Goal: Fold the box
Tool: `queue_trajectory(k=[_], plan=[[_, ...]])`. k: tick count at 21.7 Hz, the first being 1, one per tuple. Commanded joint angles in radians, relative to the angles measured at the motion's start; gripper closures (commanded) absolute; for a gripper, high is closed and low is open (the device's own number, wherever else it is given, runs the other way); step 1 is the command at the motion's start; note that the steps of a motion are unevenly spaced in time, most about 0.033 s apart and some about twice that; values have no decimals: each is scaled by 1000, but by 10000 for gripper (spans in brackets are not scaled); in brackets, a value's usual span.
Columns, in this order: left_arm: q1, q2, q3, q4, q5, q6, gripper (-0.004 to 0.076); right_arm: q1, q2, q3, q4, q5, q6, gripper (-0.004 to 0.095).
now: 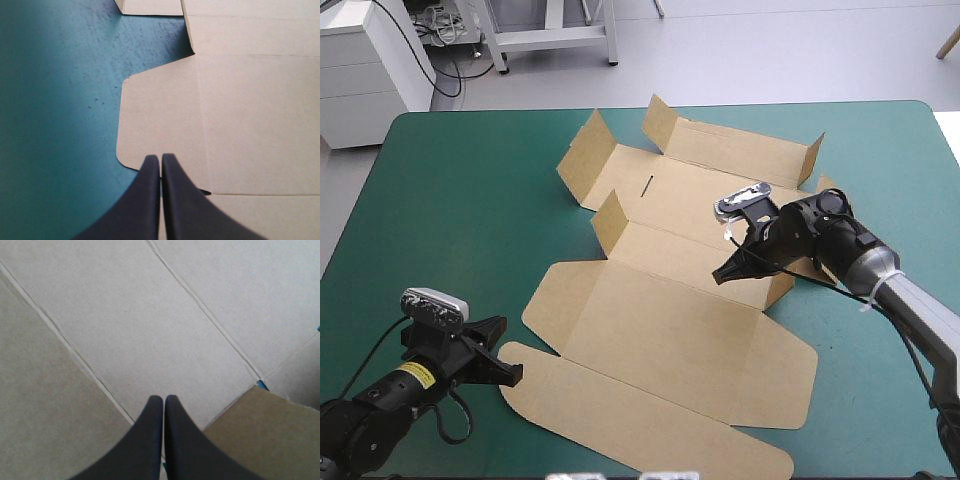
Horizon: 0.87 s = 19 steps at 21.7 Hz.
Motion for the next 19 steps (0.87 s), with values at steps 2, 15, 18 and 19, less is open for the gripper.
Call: queue_trajectory(k=[2, 15, 18, 19], plan=[[-2, 9, -25, -11, -56, -4, 731, 0, -34, -22, 1, -33, -7, 910], [-2, 9, -25, -6, -56, 5, 731, 0, -34, -22, 1, -33, -7, 910], [-2, 9, -25, -6, -56, 5, 731, 0, -34, -22, 1, -33, -7, 910], [-2, 9, -25, -6, -56, 5, 731, 0, -34, -22, 1, -33, -7, 910]])
